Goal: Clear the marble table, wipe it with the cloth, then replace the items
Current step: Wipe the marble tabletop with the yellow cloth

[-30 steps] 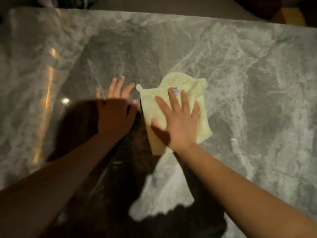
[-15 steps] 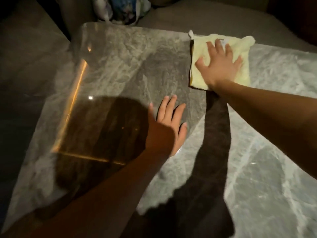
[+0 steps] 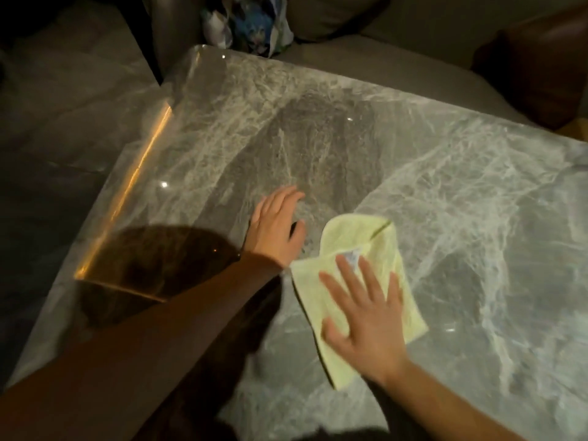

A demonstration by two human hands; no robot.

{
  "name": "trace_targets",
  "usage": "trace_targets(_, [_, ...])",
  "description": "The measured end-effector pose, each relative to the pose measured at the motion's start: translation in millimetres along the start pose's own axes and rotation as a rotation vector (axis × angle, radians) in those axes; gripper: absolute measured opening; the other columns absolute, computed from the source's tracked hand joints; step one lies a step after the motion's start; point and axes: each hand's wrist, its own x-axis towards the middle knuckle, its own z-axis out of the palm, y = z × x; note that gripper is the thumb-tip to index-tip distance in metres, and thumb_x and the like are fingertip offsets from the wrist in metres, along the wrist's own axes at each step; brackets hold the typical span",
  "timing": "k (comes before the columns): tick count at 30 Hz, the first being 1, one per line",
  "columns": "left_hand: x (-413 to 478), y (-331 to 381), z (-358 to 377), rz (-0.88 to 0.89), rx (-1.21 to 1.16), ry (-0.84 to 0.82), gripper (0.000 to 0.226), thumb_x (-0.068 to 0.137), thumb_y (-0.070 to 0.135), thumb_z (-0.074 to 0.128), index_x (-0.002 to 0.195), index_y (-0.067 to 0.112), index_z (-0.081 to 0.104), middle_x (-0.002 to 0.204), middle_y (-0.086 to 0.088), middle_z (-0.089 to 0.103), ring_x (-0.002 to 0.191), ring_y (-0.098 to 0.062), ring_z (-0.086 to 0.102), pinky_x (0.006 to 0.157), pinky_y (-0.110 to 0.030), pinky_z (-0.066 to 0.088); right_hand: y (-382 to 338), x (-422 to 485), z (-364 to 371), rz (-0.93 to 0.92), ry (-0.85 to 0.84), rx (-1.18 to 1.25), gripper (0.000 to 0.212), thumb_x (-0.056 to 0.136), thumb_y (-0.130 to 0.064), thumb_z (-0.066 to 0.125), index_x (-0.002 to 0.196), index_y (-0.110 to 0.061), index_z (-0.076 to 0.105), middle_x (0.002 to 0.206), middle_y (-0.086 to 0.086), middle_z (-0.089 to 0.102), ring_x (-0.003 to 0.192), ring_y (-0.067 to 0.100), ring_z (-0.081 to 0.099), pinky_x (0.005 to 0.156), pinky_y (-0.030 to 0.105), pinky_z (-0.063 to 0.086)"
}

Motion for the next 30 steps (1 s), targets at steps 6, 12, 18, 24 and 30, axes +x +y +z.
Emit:
trace_targets(6, [-14, -81, -68, -0.010, 0.340, 0.011, 0.062, 0.083, 0.046, 0.037, 0.137, 0.016, 0.046, 0.152, -0.010, 0.033, 0.142, -0.030, 0.026, 0.112, -0.056, 0.016, -37, -66, 14, -0.108, -0.065, 0.042, 0.068, 0.081, -0.055, 0.051, 0.145, -0.037, 0.036, 0.159, -0.004, 0.021, 0.147, 0.031, 0.015, 0.110, 0.067, 0.011])
trace_targets(12, [-57, -139, -98, -0.199, 0.436, 0.101, 0.064, 0.084, 0.045, 0.032, 0.142, 0.018, 0.037, 0.154, -0.010, 0.030, 0.143, -0.027, 0.024, 0.111, -0.058, 0.015, -48, -40, 11, -0.043, -0.094, 0.007, 0.065, 0.083, -0.062, 0.044, 0.144, -0.041, 0.036, 0.159, -0.007, 0.021, 0.147, 0.028, 0.013, 0.109, 0.066, 0.012])
trace_targets(18, [-60, -139, -104, -0.138, 0.452, 0.064, 0.063, 0.089, 0.047, 0.032, 0.144, 0.017, 0.033, 0.155, -0.011, 0.027, 0.145, -0.028, 0.022, 0.112, -0.057, 0.017, -76, 55, 9, 0.047, -0.047, 0.002, 0.063, 0.084, -0.062, 0.037, 0.144, -0.041, 0.035, 0.159, -0.006, 0.021, 0.147, 0.031, 0.009, 0.107, 0.068, 0.007])
trace_targets(24, [-55, -140, -103, -0.242, 0.424, -0.009, 0.064, 0.091, 0.052, 0.022, 0.146, 0.021, 0.028, 0.156, -0.007, 0.024, 0.147, -0.027, 0.013, 0.116, -0.058, 0.007, -83, 183, -2, -0.042, -0.025, -0.038, 0.066, 0.085, -0.062, 0.032, 0.147, -0.042, 0.024, 0.160, -0.007, 0.014, 0.148, 0.030, 0.003, 0.109, 0.067, 0.004])
trace_targets(30, [-56, -140, -103, -0.238, 0.372, -0.023, 0.064, 0.090, 0.050, 0.028, 0.147, 0.022, 0.027, 0.158, -0.006, 0.021, 0.147, -0.024, 0.010, 0.115, -0.059, 0.010, -84, 282, -11, -0.018, -0.003, -0.038, 0.066, 0.089, -0.061, 0.029, 0.150, -0.039, 0.017, 0.161, -0.007, 0.008, 0.148, 0.028, -0.003, 0.110, 0.066, 0.000])
